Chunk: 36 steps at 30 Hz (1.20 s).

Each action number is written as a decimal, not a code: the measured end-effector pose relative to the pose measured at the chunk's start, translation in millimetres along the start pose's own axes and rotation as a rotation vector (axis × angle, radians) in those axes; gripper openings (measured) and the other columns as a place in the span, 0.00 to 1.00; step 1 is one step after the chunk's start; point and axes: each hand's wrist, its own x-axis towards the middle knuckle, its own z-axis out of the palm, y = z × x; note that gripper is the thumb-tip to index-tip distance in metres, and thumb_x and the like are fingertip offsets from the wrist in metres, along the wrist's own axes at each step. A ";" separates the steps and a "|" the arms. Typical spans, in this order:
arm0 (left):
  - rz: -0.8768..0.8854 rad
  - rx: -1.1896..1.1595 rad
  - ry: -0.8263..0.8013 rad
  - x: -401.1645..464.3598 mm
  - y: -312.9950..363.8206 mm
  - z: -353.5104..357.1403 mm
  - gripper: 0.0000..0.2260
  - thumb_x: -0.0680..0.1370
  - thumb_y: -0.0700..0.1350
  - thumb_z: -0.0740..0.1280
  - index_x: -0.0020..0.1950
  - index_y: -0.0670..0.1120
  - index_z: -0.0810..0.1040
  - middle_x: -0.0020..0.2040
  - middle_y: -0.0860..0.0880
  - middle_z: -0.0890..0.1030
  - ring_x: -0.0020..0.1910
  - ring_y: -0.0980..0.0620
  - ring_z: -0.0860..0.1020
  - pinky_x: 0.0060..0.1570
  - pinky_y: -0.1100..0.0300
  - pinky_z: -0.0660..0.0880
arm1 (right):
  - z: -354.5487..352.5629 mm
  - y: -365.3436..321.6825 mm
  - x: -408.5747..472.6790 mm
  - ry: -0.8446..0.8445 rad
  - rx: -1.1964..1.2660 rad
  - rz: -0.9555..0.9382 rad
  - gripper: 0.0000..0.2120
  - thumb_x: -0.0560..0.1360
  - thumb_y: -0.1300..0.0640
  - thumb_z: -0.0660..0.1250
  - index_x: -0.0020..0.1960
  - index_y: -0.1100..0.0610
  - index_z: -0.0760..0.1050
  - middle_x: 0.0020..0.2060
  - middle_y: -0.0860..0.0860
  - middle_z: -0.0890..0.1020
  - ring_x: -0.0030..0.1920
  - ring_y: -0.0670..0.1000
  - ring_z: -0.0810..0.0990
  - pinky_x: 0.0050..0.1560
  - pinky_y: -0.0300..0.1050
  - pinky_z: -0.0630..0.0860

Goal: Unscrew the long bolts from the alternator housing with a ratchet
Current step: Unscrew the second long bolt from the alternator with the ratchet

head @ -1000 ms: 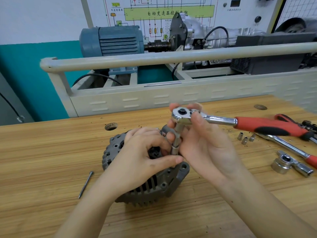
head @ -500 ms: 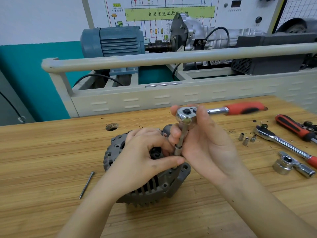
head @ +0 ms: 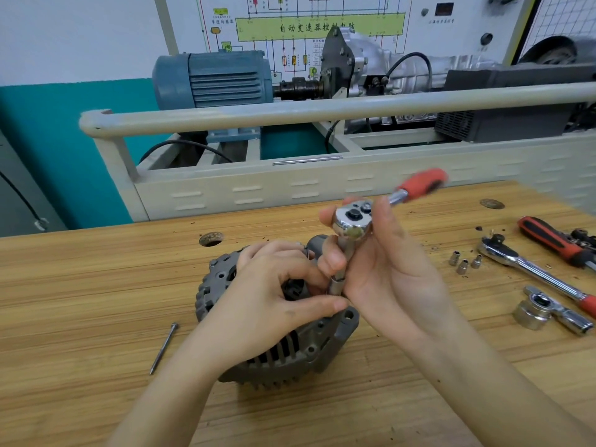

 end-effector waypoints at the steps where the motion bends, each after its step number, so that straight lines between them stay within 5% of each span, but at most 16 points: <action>1: -0.009 -0.004 0.012 -0.1 1.3 0.6 0.10 0.65 0.61 0.72 0.33 0.56 0.76 0.40 0.56 0.79 0.54 0.59 0.73 0.64 0.45 0.61 | -0.2 -0.4 -0.3 0.005 0.008 -0.003 0.15 0.64 0.49 0.74 0.44 0.58 0.79 0.41 0.51 0.83 0.31 0.46 0.78 0.33 0.39 0.76; 6: -0.022 -0.004 0.015 -0.3 1.0 1.1 0.11 0.65 0.63 0.71 0.33 0.59 0.75 0.39 0.57 0.78 0.51 0.63 0.72 0.63 0.45 0.62 | 0.9 -1.2 -1.2 0.014 0.009 -0.012 0.17 0.64 0.49 0.74 0.46 0.59 0.75 0.41 0.50 0.82 0.32 0.46 0.78 0.34 0.40 0.76; 12: -0.003 0.044 -0.021 -2.5 -1.2 -1.5 0.12 0.66 0.62 0.69 0.38 0.55 0.80 0.48 0.56 0.80 0.59 0.68 0.66 0.67 0.55 0.51 | -0.1 -1.9 1.6 0.066 0.046 0.017 0.16 0.70 0.46 0.62 0.43 0.57 0.80 0.36 0.51 0.83 0.26 0.46 0.76 0.32 0.38 0.75; 16: -0.028 0.024 0.006 -2.8 -0.5 -0.7 0.07 0.64 0.59 0.67 0.35 0.57 0.79 0.46 0.60 0.79 0.57 0.70 0.66 0.66 0.59 0.53 | 0.1 -1.1 0.9 0.000 0.027 0.011 0.13 0.69 0.46 0.68 0.43 0.55 0.80 0.39 0.51 0.83 0.30 0.45 0.78 0.34 0.38 0.75; 21: -0.013 0.018 0.021 -1.9 2.9 0.6 0.07 0.63 0.59 0.69 0.30 0.61 0.71 0.46 0.60 0.77 0.53 0.69 0.69 0.66 0.49 0.58 | -1.2 -1.8 -2.1 0.025 0.073 -0.028 0.13 0.61 0.54 0.78 0.41 0.54 0.78 0.41 0.52 0.82 0.33 0.48 0.79 0.35 0.41 0.76; 29: 0.031 0.030 -0.024 -0.8 -2.6 -0.8 0.12 0.65 0.63 0.67 0.38 0.56 0.81 0.44 0.58 0.80 0.57 0.60 0.71 0.65 0.45 0.59 | 3.0 -1.9 0.2 0.068 0.017 0.032 0.14 0.68 0.45 0.63 0.42 0.55 0.82 0.38 0.51 0.84 0.37 0.47 0.81 0.37 0.39 0.76; 36: 0.001 0.011 0.036 -1.6 -0.9 1.2 0.11 0.61 0.65 0.63 0.30 0.60 0.73 0.46 0.57 0.78 0.54 0.69 0.69 0.66 0.52 0.58 | 2.6 -3.8 -2.5 0.022 0.013 -0.030 0.12 0.61 0.52 0.77 0.41 0.55 0.80 0.43 0.52 0.83 0.42 0.49 0.81 0.39 0.41 0.77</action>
